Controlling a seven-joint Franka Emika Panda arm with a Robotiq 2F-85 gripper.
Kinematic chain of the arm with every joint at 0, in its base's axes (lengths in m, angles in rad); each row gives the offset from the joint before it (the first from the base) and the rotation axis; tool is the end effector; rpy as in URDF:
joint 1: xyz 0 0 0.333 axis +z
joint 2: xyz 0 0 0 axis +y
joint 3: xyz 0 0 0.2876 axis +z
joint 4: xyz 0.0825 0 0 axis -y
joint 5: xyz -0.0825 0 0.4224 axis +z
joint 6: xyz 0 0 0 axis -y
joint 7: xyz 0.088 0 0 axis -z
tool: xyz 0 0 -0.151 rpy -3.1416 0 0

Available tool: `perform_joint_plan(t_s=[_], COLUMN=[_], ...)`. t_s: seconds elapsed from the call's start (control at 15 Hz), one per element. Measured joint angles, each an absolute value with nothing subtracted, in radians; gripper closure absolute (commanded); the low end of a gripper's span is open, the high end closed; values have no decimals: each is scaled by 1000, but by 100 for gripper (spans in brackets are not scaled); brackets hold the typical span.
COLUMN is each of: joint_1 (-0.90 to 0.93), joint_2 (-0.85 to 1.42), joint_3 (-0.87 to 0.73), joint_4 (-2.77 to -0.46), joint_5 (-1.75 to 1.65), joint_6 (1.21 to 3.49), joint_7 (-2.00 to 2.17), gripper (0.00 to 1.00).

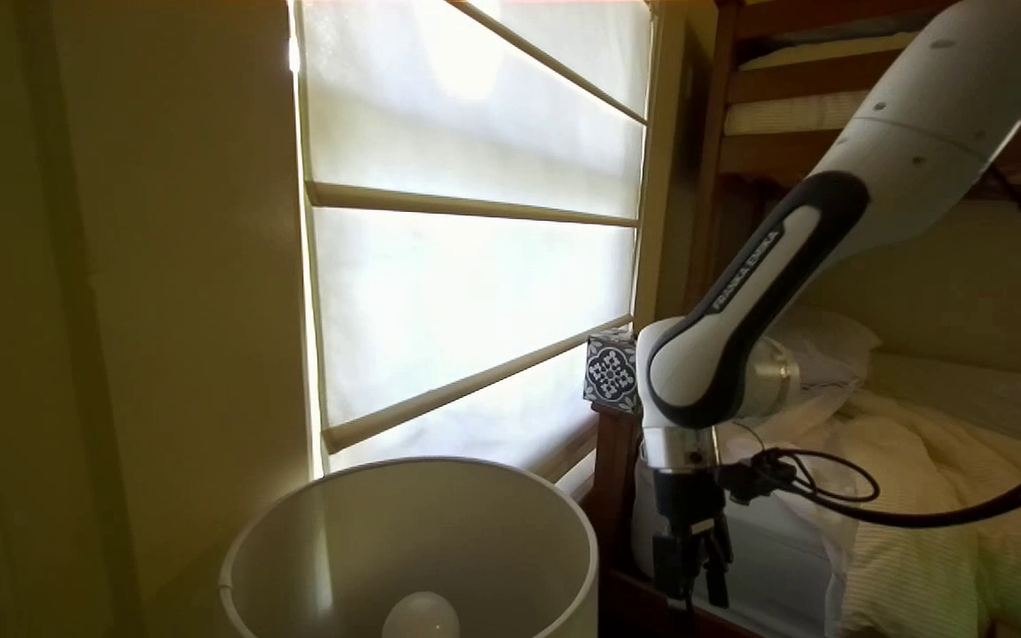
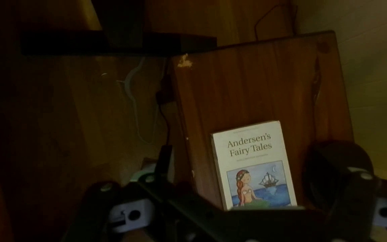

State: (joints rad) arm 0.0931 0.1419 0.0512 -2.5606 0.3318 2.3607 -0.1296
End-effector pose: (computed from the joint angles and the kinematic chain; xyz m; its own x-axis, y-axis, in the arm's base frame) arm 0.4046 0.0748 0.0882 0.9430 0.0306 -0.3314 -0.0349 -0.9812 -0.1898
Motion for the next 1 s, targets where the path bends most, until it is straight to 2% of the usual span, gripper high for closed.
perform_joint_plan(t_s=[0.4, 0.67, 1.0], joint_1=[86, 81, 98], joint_2=[499, 564, 597], joint_3=[101, 103, 105], joint_4=[-2351, -2297, -2329], joint_5=[349, 349, 346], joint_6=[2316, 2299, 2658], joint_7=[-144, -144, -148], gripper=[0, 0, 0])
